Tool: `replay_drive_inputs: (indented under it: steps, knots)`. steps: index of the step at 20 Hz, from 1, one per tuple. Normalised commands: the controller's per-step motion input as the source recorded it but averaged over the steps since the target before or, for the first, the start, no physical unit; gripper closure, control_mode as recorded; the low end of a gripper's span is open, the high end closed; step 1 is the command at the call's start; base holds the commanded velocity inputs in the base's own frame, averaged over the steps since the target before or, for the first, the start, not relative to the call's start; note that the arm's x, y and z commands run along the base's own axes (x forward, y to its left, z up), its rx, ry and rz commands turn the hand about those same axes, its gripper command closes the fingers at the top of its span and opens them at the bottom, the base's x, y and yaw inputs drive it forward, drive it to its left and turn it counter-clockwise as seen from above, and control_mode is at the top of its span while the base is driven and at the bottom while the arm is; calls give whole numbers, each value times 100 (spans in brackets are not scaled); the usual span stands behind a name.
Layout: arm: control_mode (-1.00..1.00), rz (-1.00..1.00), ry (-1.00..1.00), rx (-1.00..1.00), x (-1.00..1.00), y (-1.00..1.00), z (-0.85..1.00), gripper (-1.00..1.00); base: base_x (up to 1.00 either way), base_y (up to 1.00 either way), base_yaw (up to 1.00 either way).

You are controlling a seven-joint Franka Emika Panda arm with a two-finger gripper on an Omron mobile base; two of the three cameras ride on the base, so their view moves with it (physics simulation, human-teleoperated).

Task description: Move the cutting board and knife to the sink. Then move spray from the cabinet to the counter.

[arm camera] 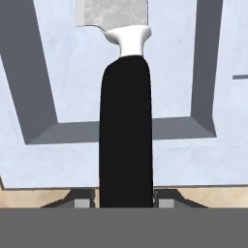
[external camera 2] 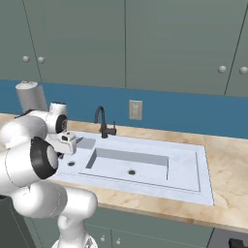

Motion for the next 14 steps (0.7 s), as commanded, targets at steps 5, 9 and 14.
replay_drive_inputs:
  steps: [5, 9, 14]
  knots:
    - [-100, 0, 6, 0, 24, 15, -15, 100, 0, 0, 0]
    - [-100, 0, 1, 0, 19, 8, -18, 100, 0, 0, 0]
    - [-100, 0, 0, 0, 13, 0, -29, 100, 0, 0, 0]
